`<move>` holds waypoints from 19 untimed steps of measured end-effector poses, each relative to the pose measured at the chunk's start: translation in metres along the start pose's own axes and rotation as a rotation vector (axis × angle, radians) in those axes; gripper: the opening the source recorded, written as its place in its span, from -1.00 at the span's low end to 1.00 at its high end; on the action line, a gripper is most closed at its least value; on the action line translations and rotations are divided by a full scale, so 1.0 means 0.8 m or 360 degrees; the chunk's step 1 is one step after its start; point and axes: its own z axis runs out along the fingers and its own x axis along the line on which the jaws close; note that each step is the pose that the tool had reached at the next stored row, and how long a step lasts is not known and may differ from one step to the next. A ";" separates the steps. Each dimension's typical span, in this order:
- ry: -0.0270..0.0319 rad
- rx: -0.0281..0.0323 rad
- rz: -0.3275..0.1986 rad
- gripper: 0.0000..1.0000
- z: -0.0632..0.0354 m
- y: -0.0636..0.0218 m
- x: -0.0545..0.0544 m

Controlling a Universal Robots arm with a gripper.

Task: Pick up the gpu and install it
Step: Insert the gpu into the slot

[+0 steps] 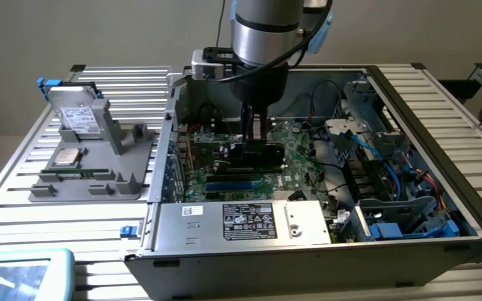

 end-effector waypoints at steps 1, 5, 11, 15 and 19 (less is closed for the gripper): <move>-0.00009 -0.00013 0.0000 -0.47 0.002 0.000 0.002; -0.00032 -0.00047 0.0000 -0.47 0.009 0.001 0.006; -0.00051 -0.00151 -0.0001 -0.47 0.020 0.004 0.010; -0.00055 -0.00227 -0.0001 -0.47 0.027 0.006 0.010; -0.00082 -0.00239 -0.0001 -0.47 0.032 0.011 0.010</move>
